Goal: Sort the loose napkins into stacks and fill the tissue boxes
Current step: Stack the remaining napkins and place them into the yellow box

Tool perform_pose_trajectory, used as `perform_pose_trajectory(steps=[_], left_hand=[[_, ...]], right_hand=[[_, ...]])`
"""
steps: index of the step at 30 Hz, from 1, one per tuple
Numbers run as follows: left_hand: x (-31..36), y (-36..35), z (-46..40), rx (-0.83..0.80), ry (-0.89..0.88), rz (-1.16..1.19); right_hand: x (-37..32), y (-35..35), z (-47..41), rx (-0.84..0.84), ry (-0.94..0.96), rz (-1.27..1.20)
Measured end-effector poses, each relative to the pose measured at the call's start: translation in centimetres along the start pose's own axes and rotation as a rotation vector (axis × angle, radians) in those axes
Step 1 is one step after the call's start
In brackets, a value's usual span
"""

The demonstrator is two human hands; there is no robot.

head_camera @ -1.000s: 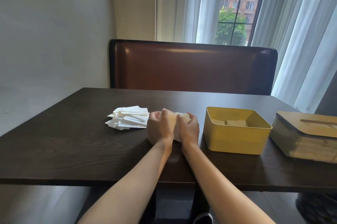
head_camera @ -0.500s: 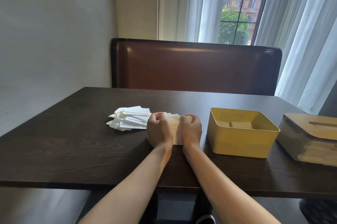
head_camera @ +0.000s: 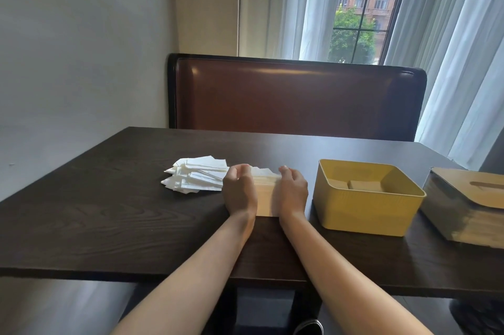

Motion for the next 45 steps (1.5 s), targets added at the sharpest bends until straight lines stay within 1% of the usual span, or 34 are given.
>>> perform_pose_trajectory(steps=[2,6,9,12,17,19,21,24,28,31,35,38,39,41,43,45], left_hand=[[-0.1,-0.1,-0.1,-0.034,-0.014,-0.019],[-0.2,0.2,-0.5,-0.017,-0.019,-0.037],[0.0,-0.1,-0.4,-0.087,-0.026,-0.021],[0.1,0.0,-0.4,-0.070,-0.053,-0.011],[0.9,0.1,-0.2,-0.029,-0.168,-0.021],[1.1,0.2,-0.1,-0.026,-0.181,-0.016],[0.6,0.3,-0.2,-0.034,-0.121,-0.010],[-0.3,0.4,-0.6,-0.051,-0.015,0.012],[0.1,0.1,-0.2,-0.057,-0.036,0.026],[0.3,-0.2,0.3,-0.080,-0.041,0.038],[0.5,-0.2,0.1,-0.113,-0.068,0.088],[0.9,-0.2,0.1,-0.131,-0.090,0.058],[0.9,-0.1,0.2,-0.116,-0.072,0.035],[0.3,0.0,0.3,-0.078,-0.011,-0.007],[0.0,0.2,0.4,-0.082,0.035,0.011],[0.2,-0.1,0.8,-0.116,0.075,0.067]], right_hand=[[-0.1,-0.2,0.1,-0.031,0.035,0.036],[0.0,0.0,0.0,-0.048,0.045,0.103],[0.1,-0.2,-0.1,-0.094,0.035,0.144],[-0.2,-0.2,0.0,-0.085,0.051,0.106],[-1.4,0.2,0.3,-0.032,0.170,0.003],[-1.6,0.3,0.4,-0.028,0.192,-0.004],[-1.3,0.3,0.3,-0.040,0.148,0.031],[-0.3,0.3,-0.1,-0.055,0.030,0.083],[0.2,-0.1,-0.4,-0.063,0.002,0.126],[0.1,-0.2,-0.3,-0.054,0.044,0.088],[-1.0,0.2,0.1,-0.019,0.174,0.006],[-1.7,0.5,0.3,-0.016,0.229,-0.001],[-1.6,0.5,0.2,-0.016,0.212,0.003],[-1.2,0.7,0.2,-0.009,0.119,0.011],[-0.6,0.9,0.2,0.001,0.014,-0.010],[-0.4,0.8,0.3,-0.009,-0.050,-0.005]])
Point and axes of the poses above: each hand's wrist, its own z-axis away from the middle knuckle, its own y-axis out of the back of the hand, x = y × z, the point moved 3 cm from there along -z, towards the middle knuckle, and after that the axes turned 1 degree about z, right-handed, at the moved point
